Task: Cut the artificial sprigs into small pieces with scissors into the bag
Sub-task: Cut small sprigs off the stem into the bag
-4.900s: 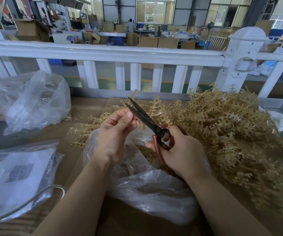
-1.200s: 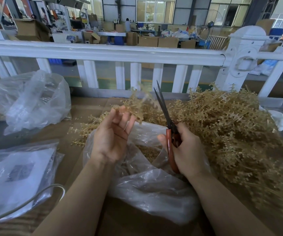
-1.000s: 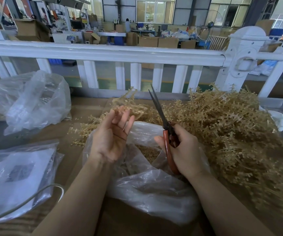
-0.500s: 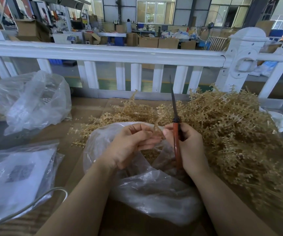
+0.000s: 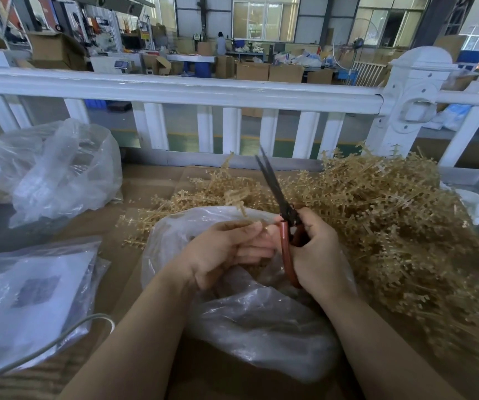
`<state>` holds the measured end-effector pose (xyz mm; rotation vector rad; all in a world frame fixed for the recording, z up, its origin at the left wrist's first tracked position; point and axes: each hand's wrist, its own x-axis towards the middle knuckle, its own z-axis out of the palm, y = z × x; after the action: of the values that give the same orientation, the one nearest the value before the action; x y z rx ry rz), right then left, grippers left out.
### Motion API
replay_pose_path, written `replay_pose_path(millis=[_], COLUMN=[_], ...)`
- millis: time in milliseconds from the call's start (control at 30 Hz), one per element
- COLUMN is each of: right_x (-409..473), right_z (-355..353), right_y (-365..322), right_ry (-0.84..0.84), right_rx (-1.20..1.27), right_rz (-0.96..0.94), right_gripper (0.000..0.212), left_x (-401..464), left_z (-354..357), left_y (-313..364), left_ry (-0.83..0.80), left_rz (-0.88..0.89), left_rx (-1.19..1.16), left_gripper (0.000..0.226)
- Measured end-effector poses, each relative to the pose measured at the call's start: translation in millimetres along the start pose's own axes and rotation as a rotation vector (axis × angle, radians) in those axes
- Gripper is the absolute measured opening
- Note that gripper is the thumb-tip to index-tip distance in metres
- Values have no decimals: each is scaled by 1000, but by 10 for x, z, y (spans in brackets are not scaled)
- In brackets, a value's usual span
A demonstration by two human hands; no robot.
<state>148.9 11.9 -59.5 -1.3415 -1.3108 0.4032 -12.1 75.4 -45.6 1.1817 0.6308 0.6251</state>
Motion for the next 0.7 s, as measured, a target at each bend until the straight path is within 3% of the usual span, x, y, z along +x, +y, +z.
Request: replay_pose_path(millis=[233,433,700], right_x=[23,20,22], right_z=[5,11,4], right_y=[76,115,75], right_ry=[87,64,-7], right_rx=[-93,-208,-386], right_rz=[32,43,48], right_gripper=[14,23,63], left_x=[45,16,-6], left_z=[-27,-19,-6], left_y=[13,50,82], left_ry=[128,202,296], left_rz=[172,383,448], left_rx=[-185,-212,-301], left_gripper=[47,22,18])
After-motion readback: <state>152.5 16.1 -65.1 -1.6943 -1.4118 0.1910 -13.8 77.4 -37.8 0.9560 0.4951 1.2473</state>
